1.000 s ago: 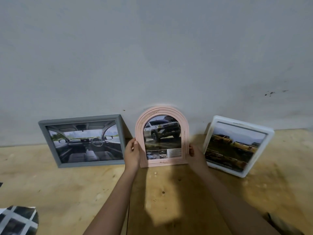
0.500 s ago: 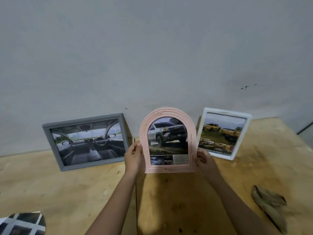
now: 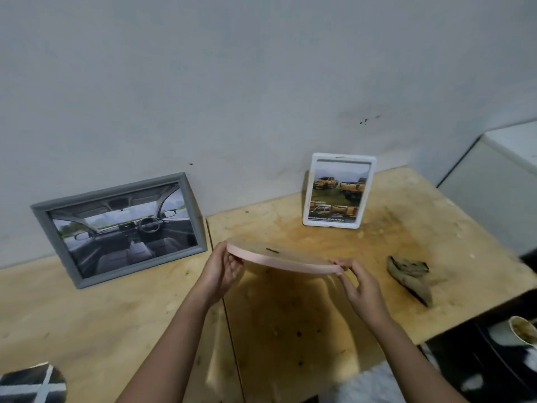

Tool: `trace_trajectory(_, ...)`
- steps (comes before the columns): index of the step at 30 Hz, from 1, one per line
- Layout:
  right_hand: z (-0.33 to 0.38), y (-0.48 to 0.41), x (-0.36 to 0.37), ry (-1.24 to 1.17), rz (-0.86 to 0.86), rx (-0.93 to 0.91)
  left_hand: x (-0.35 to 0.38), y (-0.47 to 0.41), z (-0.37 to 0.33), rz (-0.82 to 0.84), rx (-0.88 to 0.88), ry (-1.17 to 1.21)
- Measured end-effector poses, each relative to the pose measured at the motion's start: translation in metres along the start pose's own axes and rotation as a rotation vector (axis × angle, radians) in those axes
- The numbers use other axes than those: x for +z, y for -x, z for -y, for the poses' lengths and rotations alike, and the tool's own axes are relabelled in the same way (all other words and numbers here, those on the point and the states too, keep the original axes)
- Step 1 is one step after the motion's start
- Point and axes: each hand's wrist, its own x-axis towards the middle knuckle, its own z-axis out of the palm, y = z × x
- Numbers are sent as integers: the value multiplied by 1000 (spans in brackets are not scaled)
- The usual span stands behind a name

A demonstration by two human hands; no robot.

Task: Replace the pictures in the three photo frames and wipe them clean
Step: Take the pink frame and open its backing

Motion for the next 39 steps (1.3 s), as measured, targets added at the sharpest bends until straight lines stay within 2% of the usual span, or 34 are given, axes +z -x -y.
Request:
trace_trajectory(4, -11, 31, 4, -2, 46, 21, -14, 3, 23, 26, 51, -409)
trace_trajectory(6, -18, 42, 7, 7, 79, 52, -17, 5, 29, 53, 54, -499)
trace_trajectory(12, -36, 57, 13, 83, 114, 59, -24, 6, 38, 84, 77, -688)
trace_trajectory(16, -44, 57, 9, 135, 122, 27, -20, -2, 42, 130, 8, -644)
trace_trajectory(22, -63, 47, 0, 281, 171, -73, -10, -25, 58, 35, 24, -878)
trace_trajectory(26, -68, 39, -4, 364, 138, -161, -10, -41, 72, 49, 108, -1015)
trace_trajectory(29, -74, 36, -5, 381, 144, -153, -10, -54, 84, -20, 146, -1084)
trace_trajectory(32, -80, 40, -3, 348, 152, -144, -3, -57, 94, -80, 233, -1131)
trace_trajectory(35, -87, 44, -3, 291, 186, -122, 1, -54, 100, -73, 345, -1165)
trace_trajectory(39, -93, 46, -3, 217, 208, -105, -5, -55, 107, -75, 391, -1235)
